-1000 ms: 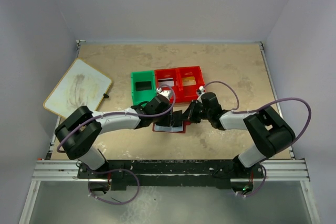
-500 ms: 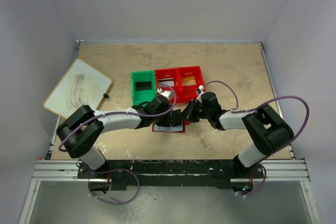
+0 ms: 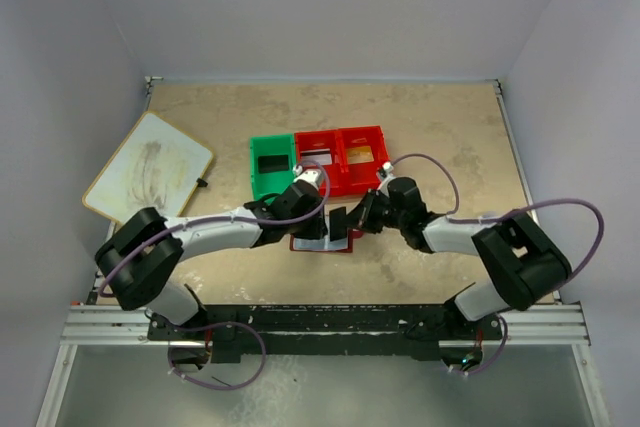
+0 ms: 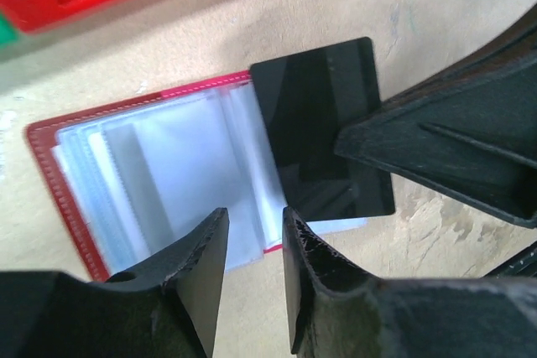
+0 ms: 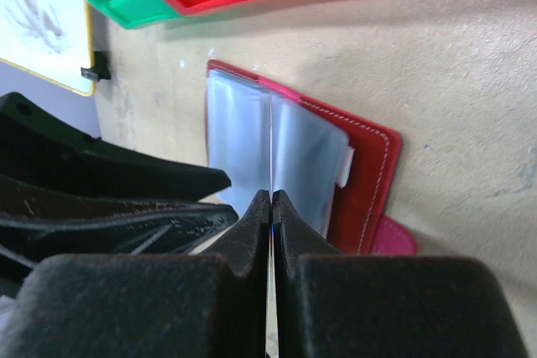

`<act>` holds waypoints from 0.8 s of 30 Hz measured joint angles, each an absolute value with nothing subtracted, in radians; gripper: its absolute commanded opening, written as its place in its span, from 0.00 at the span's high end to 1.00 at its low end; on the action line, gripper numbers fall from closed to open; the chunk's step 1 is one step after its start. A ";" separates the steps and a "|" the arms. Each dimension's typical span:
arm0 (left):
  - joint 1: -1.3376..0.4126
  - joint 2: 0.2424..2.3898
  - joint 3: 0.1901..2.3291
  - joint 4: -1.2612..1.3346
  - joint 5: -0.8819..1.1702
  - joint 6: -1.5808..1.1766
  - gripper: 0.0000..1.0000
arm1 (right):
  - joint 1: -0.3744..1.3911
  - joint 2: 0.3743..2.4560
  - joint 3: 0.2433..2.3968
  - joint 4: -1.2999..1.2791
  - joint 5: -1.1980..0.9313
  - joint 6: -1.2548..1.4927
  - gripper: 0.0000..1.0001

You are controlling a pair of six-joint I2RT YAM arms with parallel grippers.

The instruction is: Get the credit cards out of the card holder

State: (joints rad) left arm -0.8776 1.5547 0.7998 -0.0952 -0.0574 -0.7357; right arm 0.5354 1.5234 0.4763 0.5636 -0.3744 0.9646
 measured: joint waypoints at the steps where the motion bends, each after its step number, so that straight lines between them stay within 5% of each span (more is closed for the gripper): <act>1: -0.878 1.533 0.794 -0.098 -0.071 -0.736 0.61 | 0.535 1.500 0.468 0.561 -0.373 0.964 1.00; 15: -0.826 1.262 0.763 -0.288 -0.394 -0.709 0.31 | 0.537 1.158 0.408 0.629 -0.252 0.814 1.00; 24: -0.736 1.020 0.778 -0.421 -0.622 -0.709 0.30 | 0.604 1.038 0.411 0.627 -0.176 0.625 1.00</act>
State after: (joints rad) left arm -0.7361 1.0203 0.7776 -0.4210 -0.6224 -0.7094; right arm 0.6041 1.0378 0.4107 0.6270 -0.1761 0.6250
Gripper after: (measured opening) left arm 0.701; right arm 0.008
